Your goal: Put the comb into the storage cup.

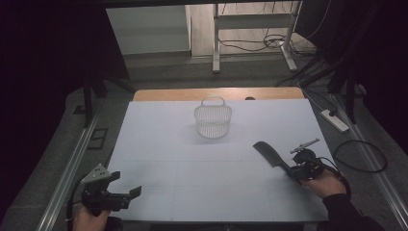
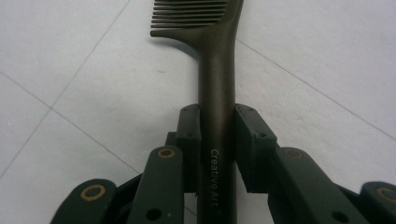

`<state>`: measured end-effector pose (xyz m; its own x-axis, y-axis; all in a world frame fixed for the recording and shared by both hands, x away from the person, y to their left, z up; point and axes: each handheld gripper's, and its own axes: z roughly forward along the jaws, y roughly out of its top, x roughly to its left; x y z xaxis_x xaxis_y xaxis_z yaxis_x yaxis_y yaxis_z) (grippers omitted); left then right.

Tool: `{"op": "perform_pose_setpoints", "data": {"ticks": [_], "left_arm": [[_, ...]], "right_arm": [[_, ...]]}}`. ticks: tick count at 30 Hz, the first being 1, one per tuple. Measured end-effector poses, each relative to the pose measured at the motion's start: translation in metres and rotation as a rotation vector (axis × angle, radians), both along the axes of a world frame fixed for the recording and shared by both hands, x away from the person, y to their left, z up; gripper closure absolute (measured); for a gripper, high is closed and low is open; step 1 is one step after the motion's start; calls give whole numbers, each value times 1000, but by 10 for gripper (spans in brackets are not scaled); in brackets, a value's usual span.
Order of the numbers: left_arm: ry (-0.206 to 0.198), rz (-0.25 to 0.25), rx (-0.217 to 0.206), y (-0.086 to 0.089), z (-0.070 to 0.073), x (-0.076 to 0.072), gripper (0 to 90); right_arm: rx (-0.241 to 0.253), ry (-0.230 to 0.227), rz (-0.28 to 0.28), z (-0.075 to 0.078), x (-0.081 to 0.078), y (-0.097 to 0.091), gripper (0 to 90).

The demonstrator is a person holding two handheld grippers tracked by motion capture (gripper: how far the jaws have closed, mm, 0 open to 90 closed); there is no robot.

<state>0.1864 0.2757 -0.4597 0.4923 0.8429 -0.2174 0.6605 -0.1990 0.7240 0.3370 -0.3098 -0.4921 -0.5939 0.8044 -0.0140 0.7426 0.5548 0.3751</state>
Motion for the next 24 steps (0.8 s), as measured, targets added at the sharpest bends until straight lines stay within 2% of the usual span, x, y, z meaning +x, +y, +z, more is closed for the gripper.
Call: {"op": "perform_pose_setpoints", "data": {"ticks": [6,13,19,24], "left_arm": [[14,-14,-2,0,0,2,10],[13,-46,-28,-2,1,6,0],[-11,-65,-8,-7,5,12,0],[-13,-95,-3,-11,6,18,0]], "right_arm": [[28,-4,-25,1,-1,-2,724],[52,-50,-26,7,-5,-1,724],[77,-93,-14,13,-9,-1,724],[92,-116,-3,18,-11,-1,724]]}}
